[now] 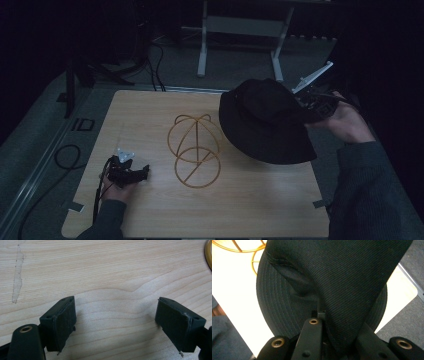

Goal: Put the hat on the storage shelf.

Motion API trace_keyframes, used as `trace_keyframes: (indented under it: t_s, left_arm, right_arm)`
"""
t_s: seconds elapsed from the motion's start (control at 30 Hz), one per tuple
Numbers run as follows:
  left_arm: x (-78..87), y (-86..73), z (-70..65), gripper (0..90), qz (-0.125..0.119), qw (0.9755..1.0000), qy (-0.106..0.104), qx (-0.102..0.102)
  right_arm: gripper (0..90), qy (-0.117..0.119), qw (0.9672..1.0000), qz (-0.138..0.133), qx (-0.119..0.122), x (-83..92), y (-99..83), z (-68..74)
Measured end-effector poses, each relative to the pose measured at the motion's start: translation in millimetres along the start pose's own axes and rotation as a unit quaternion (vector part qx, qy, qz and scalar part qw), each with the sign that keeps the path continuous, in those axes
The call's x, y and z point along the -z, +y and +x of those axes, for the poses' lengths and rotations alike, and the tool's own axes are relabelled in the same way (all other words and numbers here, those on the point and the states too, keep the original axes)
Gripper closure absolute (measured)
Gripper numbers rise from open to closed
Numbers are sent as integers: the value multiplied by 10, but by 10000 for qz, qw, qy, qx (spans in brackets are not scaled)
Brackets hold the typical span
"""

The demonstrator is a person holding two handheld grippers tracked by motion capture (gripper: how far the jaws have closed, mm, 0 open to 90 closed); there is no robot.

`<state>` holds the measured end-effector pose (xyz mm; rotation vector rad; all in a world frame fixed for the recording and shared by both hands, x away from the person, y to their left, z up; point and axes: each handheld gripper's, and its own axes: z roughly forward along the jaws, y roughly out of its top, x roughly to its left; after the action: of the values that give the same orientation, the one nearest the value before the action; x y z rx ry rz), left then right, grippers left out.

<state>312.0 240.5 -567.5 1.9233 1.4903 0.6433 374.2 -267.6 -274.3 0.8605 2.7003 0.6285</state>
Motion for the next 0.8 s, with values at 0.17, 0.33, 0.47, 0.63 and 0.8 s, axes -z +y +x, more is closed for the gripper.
trace_keyframes:
  t_s: [0.17, 0.33, 0.47, 0.63, 0.8]
  left_arm:
    - [1, 1, 0, 175, 4, 10000, -3, 1]
    - [2, 1, 1, 175, 12, 10000, -7, 0]
    - [2, 1, 1, 175, 12, 10000, -7, 0]
    - [1, 1, 0, 175, 4, 10000, -5, 2]
    - [1, 1, 1, 175, 5, 10000, -5, 1]
  right_arm:
    - [872, 62, 9999, -130, 18, 50, 6, 5]
    - [872, 134, 9996, -246, 18, 76, 4, -1]
    - [871, 179, 9994, -281, 59, 101, 18, 14]
    - [872, 258, 9988, -390, 108, 131, 32, 26]
    - [872, 316, 9982, -485, 126, 152, 49, 36]
